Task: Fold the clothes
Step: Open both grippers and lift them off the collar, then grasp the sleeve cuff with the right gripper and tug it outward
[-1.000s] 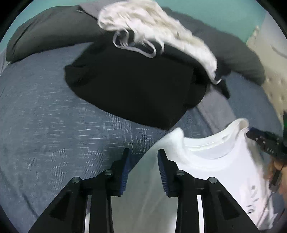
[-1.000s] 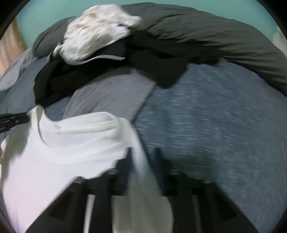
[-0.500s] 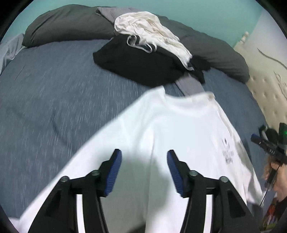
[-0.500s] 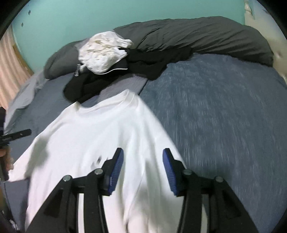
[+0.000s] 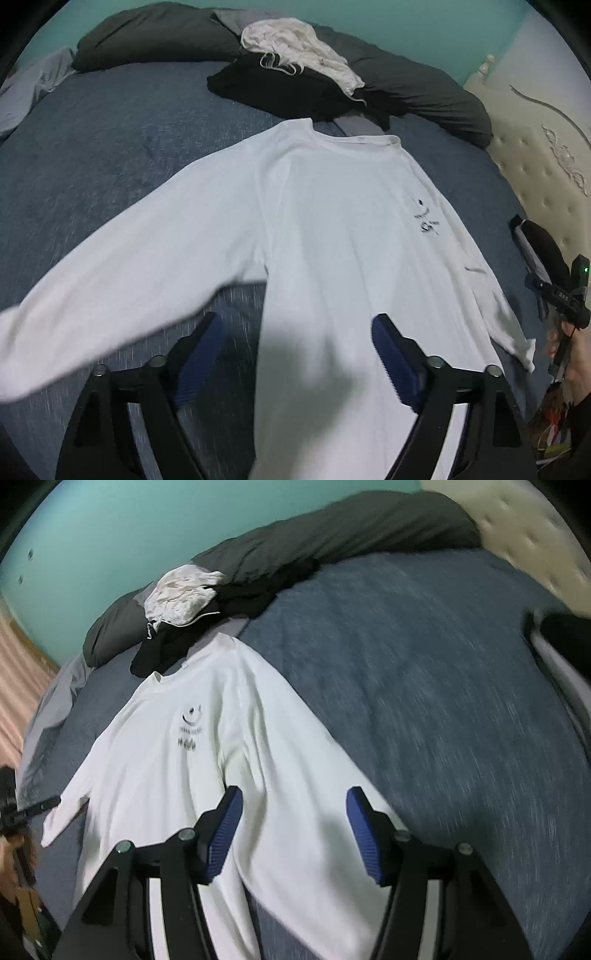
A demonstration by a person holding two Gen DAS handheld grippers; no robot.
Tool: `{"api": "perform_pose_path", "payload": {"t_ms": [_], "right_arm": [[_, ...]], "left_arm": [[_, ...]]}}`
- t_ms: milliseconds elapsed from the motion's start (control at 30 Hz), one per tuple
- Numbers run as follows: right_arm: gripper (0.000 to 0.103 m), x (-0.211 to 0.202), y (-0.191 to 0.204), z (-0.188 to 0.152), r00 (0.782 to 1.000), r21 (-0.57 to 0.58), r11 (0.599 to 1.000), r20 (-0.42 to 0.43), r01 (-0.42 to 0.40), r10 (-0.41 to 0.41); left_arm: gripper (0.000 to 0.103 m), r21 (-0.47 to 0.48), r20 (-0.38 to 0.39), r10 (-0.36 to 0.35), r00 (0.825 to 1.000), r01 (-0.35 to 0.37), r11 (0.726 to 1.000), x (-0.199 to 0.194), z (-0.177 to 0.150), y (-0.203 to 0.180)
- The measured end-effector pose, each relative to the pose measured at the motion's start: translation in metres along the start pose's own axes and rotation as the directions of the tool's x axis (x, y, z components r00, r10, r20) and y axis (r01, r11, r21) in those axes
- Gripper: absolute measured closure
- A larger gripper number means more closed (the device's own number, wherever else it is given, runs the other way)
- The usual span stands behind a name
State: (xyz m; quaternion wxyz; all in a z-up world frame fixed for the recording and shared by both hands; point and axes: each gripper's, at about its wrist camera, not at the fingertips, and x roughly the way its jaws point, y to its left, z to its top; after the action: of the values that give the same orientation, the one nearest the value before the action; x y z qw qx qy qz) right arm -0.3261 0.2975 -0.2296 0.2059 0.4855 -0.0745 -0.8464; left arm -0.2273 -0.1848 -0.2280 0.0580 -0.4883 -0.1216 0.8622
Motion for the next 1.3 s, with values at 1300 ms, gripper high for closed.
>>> {"api": "perform_pose_path", "payload": {"t_ms": [1300], "right_arm": [[0.053,-0.08,-0.167,-0.145,0.989,0.299,0.948,-0.131,0.11,-0.073]], "left_arm": [[0.0,-0.014,0.073,0.045,0.996,-0.045,0.999,-0.108,-0.087,-0.045]]}}
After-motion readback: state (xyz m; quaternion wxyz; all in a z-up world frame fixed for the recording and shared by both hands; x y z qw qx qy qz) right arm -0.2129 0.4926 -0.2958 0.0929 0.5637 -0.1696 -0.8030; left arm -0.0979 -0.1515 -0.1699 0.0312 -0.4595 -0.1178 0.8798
